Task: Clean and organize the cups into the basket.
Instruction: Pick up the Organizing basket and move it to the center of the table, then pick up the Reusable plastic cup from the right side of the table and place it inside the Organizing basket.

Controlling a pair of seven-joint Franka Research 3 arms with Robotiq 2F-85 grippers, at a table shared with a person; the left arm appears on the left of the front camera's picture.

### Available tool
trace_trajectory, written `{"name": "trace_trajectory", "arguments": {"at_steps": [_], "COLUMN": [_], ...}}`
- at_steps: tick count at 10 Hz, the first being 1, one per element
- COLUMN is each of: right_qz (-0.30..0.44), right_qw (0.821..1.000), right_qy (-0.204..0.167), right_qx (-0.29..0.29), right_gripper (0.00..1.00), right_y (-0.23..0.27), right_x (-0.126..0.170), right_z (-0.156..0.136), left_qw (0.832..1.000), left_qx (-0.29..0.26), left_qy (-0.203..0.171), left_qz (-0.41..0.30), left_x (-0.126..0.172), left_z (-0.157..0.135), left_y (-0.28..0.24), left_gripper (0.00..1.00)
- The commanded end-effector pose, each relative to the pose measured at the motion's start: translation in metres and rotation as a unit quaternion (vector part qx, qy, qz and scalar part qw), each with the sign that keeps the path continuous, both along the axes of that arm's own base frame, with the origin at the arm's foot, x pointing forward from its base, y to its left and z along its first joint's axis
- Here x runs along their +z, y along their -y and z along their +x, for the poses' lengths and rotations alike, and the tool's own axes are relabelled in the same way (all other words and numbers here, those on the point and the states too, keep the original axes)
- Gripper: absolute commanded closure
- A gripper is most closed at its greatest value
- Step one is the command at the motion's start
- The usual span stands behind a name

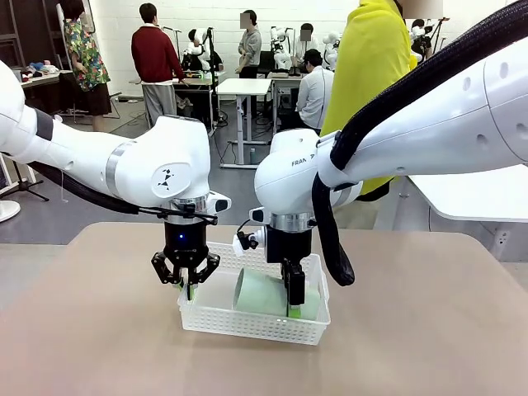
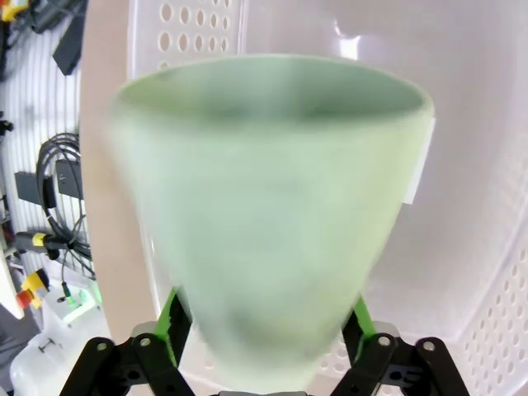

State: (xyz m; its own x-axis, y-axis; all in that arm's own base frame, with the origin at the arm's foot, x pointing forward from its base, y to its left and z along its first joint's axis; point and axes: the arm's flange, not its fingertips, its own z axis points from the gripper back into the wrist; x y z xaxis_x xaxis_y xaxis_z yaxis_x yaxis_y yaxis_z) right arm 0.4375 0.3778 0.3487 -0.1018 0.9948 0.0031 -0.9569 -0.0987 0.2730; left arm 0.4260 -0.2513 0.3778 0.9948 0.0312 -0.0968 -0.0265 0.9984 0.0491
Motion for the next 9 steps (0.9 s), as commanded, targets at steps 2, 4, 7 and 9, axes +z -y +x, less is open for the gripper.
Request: {"name": "trace_trajectory", "arguments": {"at_steps": [2, 4, 7, 9], "right_qz": [0.002, 0.004, 0.014, 0.063], "right_qw": [1.000, 1.000, 1.000, 0.994], "right_qy": [-0.013, -0.015, 0.008, 0.051], "right_qx": [0.008, 0.007, -0.024, -0.078], "right_gripper": [0.00, 0.00, 0.00, 0.00], "right_y": [0.004, 0.005, 0.022, 0.071], "right_x": [0.002, 0.003, 0.029, 0.081], "right_z": [-0.002, -0.003, -0.009, -0.026], "left_qw": [1.000, 1.000, 1.000, 1.000], "left_qx": [-0.001, -0.001, -0.001, -0.001], "left_qy": [0.003, 0.003, 0.003, 0.003], "left_qz": [0.001, 0.001, 0.001, 0.001], "left_x": [0.001, 0.001, 0.001, 0.001], "left_z": [0.000, 0.000, 0.000, 0.000], "left_y": [0.000, 0.000, 0.000, 0.000], "left_gripper": [1.00, 1.00, 1.00, 1.00]}}
